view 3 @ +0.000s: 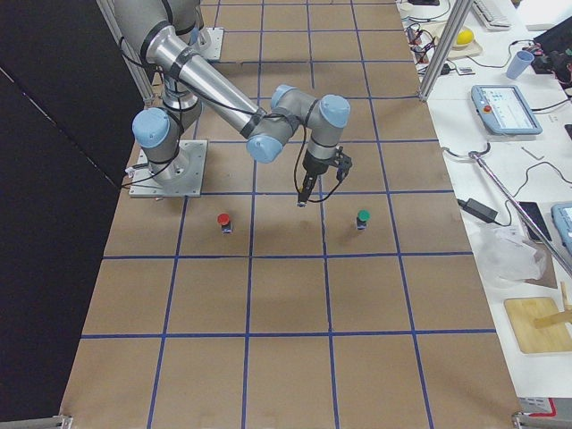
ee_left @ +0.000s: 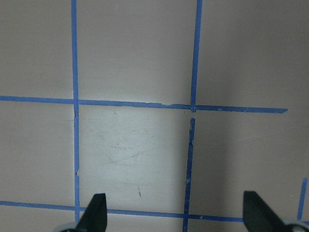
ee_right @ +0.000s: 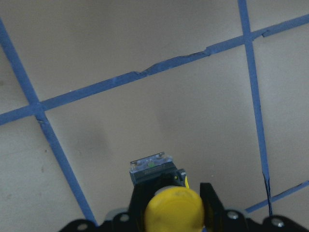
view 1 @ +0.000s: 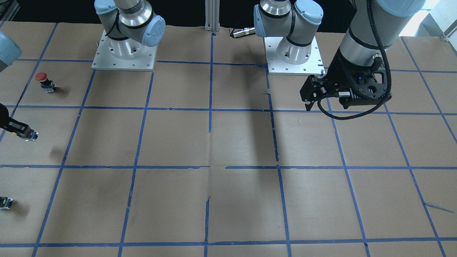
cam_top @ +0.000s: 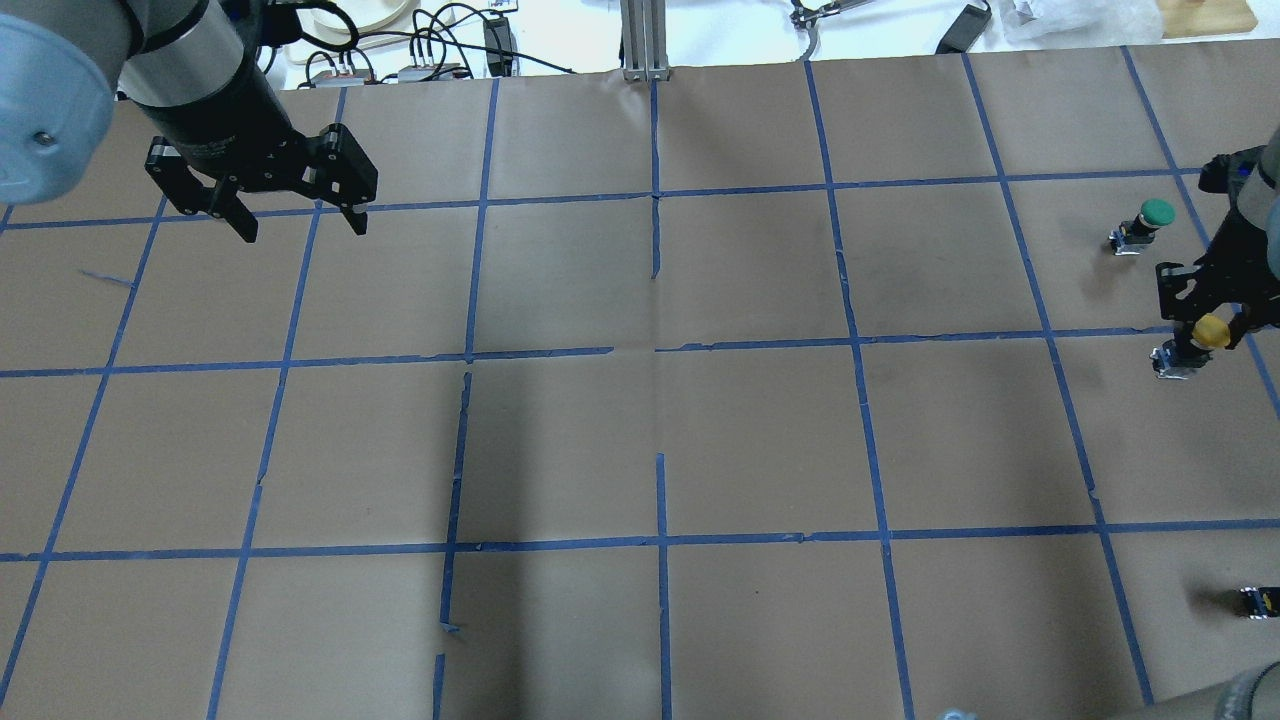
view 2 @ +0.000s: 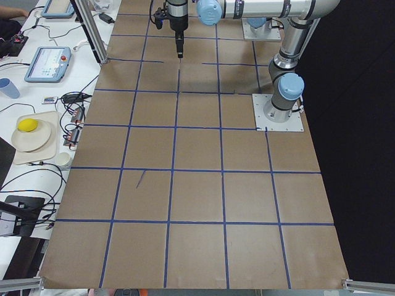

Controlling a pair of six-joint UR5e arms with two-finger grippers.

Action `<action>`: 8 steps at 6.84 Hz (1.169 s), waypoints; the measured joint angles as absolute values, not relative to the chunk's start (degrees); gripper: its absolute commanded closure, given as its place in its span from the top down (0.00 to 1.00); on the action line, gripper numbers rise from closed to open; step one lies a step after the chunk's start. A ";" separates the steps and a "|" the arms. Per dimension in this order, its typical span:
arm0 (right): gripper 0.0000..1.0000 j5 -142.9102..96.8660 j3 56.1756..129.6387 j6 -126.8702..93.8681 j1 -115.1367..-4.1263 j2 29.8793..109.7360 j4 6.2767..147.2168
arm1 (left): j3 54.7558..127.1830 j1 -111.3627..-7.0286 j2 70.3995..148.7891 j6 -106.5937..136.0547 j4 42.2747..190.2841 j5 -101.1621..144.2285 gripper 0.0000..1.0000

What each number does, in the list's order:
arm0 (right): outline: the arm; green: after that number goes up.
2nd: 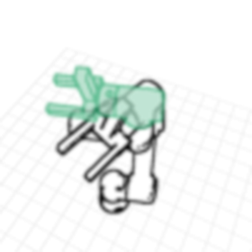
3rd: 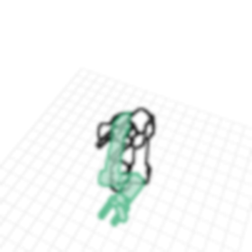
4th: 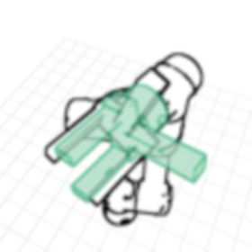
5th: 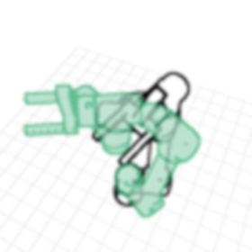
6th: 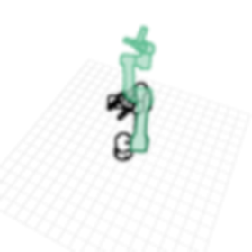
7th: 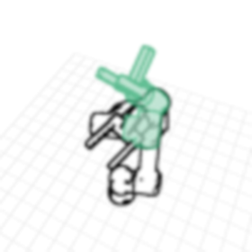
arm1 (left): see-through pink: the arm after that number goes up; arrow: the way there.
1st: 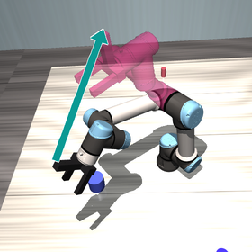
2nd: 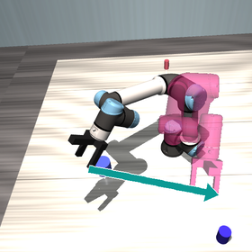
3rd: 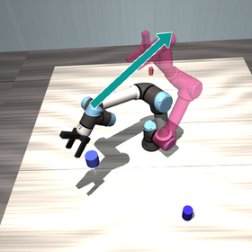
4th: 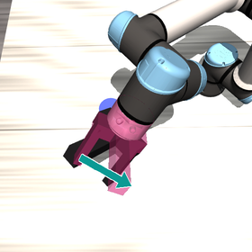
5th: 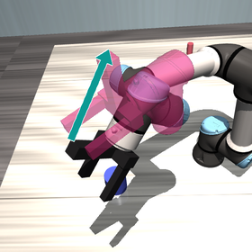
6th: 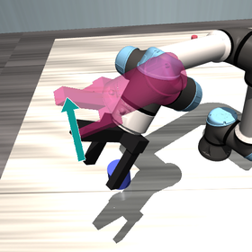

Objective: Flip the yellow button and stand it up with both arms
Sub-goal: 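Lower the yellow button upright onto the table with the right gripper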

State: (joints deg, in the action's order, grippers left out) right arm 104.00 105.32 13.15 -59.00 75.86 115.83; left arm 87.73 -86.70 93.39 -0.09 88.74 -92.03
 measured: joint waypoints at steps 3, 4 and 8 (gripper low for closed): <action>0.03 103.66 105.49 15.39 -56.76 72.21 120.03 | 87.65 -86.63 93.43 -0.09 88.47 -91.55 1.00; 0.05 103.74 105.77 15.82 -56.59 71.11 121.14 | 87.69 -86.63 93.34 -0.09 88.44 -91.58 1.00; 1.00 104.79 106.69 16.21 -56.56 69.99 121.87 | 87.82 -86.72 92.23 -0.05 88.49 -91.52 1.00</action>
State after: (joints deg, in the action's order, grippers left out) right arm 104.79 106.69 16.21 -56.56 69.99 121.87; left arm 87.82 -86.72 92.23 -0.05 88.49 -91.52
